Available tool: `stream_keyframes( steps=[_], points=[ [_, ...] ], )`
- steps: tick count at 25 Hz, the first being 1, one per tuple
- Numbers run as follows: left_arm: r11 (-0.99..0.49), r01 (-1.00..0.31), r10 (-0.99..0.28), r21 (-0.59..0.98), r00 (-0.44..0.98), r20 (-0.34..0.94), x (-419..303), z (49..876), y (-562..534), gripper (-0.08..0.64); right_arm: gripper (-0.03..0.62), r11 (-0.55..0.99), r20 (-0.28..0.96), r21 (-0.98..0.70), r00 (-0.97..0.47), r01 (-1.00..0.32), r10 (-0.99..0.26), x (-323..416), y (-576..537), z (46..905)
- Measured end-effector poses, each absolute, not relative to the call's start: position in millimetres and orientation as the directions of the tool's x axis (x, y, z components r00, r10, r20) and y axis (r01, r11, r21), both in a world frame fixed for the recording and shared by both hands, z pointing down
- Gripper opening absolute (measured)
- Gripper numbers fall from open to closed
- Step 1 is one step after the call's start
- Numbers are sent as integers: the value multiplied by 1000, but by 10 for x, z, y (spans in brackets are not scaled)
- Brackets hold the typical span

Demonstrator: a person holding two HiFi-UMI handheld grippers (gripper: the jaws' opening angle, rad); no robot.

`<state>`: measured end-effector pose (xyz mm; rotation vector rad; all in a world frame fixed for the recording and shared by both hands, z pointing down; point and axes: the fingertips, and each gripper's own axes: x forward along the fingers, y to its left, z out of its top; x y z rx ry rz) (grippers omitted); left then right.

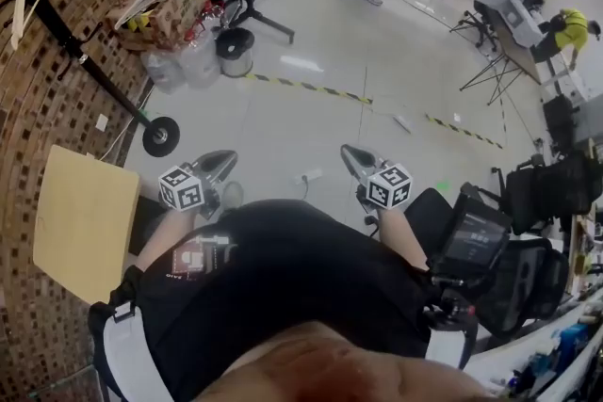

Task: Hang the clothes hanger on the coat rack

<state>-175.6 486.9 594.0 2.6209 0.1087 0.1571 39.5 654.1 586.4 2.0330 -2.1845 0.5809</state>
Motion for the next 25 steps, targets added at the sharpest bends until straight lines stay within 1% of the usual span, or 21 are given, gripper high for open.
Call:
stream_keyframes(
  steps=[5, 11, 13, 17, 21, 25],
  points=[
    [-871, 121, 175, 477, 982, 70, -1431, 5988, 3875, 2, 14, -39, 326, -177, -22, -983, -945, 625, 5708, 5775],
    [-873, 225, 295, 433, 950, 100, -1057, 5863, 2826, 2, 14, -109, 292, -159, 59, -981, -955, 864, 4761, 5506],
    [-875, 228, 297, 426, 949, 102, -901, 5809, 2519, 2, 14, -112, 289, -157, 63, -981, -955, 948, 4496, 5437],
    [-860, 232, 297, 455, 952, 77, -627, 5771, 2206, 2, 14, -131, 322, -161, 73, -978, -944, 1154, 4276, 5500],
    [-854, 219, 298, 472, 949, 99, -275, 5879, 2001, 2, 14, -144, 325, -197, 74, -970, -943, 1578, 4066, 5608],
    [-875, 176, 248, 451, 963, 107, 197, 5873, 1767, 2, 14, -91, 308, -201, 26, -975, -951, 2177, 3740, 5667]
  ],
)
